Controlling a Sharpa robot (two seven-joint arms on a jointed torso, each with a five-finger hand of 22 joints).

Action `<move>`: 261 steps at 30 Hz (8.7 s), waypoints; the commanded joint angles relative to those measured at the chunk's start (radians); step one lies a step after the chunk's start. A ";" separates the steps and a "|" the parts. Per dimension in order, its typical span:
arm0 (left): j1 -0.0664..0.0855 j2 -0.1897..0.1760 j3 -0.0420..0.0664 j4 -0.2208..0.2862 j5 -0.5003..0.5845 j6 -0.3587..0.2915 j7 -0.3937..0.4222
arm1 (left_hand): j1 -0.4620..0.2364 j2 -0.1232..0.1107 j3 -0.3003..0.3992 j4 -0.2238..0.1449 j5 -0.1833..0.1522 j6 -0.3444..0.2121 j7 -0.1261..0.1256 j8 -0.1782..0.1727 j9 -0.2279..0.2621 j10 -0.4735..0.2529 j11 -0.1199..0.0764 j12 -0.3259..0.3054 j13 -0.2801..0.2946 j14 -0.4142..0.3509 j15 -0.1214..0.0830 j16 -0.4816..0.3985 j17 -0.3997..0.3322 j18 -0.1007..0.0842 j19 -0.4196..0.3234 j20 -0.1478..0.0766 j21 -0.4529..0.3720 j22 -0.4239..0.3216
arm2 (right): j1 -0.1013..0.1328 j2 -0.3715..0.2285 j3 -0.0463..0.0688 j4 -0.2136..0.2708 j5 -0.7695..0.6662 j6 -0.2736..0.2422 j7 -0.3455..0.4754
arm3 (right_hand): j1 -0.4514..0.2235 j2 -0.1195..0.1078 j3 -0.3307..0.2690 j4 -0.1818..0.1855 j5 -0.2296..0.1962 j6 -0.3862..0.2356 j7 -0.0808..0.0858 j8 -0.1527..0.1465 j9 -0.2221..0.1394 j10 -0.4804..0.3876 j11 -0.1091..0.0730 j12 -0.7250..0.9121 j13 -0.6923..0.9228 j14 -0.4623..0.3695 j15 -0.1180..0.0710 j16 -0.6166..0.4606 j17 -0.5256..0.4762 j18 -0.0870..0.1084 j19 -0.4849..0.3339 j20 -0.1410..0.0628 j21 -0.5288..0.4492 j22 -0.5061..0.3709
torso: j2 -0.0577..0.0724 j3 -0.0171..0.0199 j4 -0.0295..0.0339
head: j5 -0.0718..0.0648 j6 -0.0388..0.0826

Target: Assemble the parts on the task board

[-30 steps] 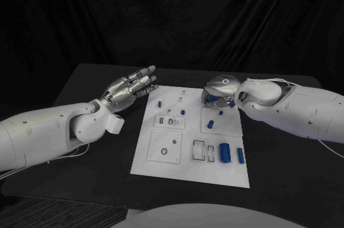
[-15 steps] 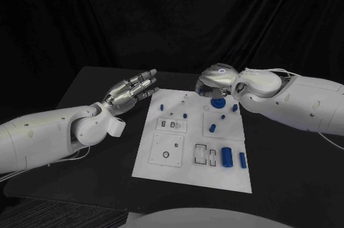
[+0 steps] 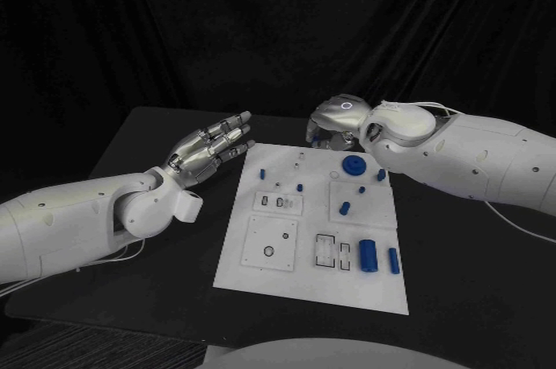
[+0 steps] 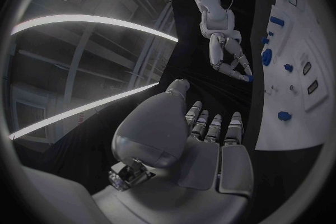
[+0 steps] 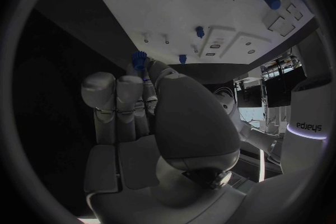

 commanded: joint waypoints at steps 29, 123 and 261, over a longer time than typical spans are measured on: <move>0.003 0.004 0.001 0.006 0.000 0.004 0.036 | -0.001 -0.002 0.014 0.000 0.003 0.006 -0.002 0.009 0.002 -0.003 0.002 0.010 0.001 0.004 0.028 0.004 0.002 0.019 0.002 -0.004 -0.004 -0.001 | -0.028 0.068 0.001 -0.106 0.018 0.019 0.020 | -0.007 -0.020 0.015 0.010 -0.029 -0.012 0.000 -0.017 0.000 0.021 -0.017 -0.014 0.000 0.001 0.007 0.010 0.004 -0.018 -0.001 0.012 0.017 0.024 | 0.024 -0.0035 0.0206 | -0.010 0.014; 0.002 0.029 0.001 -0.028 0.000 0.032 -0.018 | 0.008 0.003 0.033 -0.015 0.009 0.018 0.010 0.014 0.003 -0.008 0.009 0.009 0.000 0.004 0.041 0.006 0.002 0.018 0.005 0.007 -0.002 0.000 | -0.059 0.127 0.001 -0.184 0.018 0.069 0.012 | -0.038 -0.054 0.031 0.050 -0.088 -0.166 -0.011 -0.059 -0.035 -0.139 -0.015 -0.027 -0.002 -0.023 -0.013 0.008 0.019 -0.023 -0.027 0.000 0.037 0.081 | 0.019 -0.0086 0.0174 | -0.009 -0.016; -0.001 0.005 0.001 -0.024 0.000 0.053 -0.023 | 0.009 0.000 0.049 -0.028 0.011 0.012 0.010 0.013 0.002 -0.012 0.008 0.009 0.000 0.007 0.055 0.010 0.003 0.018 0.009 0.014 0.000 0.002 | -0.088 -0.194 0.000 0.047 0.104 0.054 -0.091 | -0.165 0.007 -0.122 -0.016 0.271 -0.148 -0.046 0.152 0.167 0.363 -0.078 1.483 1.507 0.113 -0.042 0.450 0.878 -0.089 0.083 -0.026 0.275 0.507 | 0.006 -0.0167 -0.0013 | 0.005 -0.023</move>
